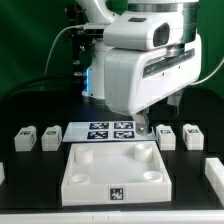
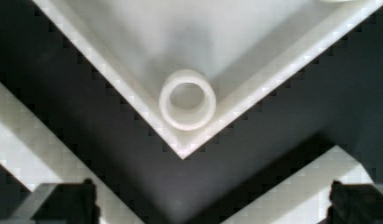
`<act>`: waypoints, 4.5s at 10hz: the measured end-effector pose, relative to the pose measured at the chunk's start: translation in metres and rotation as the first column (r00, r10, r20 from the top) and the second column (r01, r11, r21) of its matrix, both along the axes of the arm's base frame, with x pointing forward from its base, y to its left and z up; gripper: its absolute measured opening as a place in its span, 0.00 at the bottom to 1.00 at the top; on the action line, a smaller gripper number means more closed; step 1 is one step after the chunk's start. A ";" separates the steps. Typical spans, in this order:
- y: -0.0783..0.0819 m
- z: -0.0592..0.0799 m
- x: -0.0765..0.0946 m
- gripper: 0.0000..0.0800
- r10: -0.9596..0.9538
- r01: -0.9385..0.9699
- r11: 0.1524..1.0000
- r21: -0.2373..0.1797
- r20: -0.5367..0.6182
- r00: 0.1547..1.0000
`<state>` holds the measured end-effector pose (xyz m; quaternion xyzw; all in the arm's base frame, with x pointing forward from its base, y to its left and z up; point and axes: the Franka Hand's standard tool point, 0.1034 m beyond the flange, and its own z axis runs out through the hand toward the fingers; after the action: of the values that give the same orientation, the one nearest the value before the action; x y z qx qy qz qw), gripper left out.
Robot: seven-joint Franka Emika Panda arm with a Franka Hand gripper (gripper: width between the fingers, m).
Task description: Assemble one leg
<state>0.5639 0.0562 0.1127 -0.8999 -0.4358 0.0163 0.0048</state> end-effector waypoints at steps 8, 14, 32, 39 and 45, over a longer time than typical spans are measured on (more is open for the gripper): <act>-0.052 -0.064 -0.111 0.81 0.629 -0.630 0.777 0.024 0.033 0.777; -0.068 -0.107 -0.128 0.81 0.593 -0.594 0.803 0.054 0.029 0.804; -0.037 -0.100 -0.087 0.07 0.635 -0.637 0.769 0.052 0.060 0.770; 0.005 -0.107 -0.067 0.07 0.604 -0.610 0.788 0.086 0.083 0.792; 0.007 -0.108 -0.068 0.20 0.604 -0.610 0.787 0.089 0.083 0.792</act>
Offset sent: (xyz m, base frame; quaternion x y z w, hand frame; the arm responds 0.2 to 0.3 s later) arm -0.0750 -0.0067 -0.0085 -0.0045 -0.0101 -0.1454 0.9893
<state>0.4958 0.0630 0.0050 -0.7105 -0.7020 -0.0301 0.0385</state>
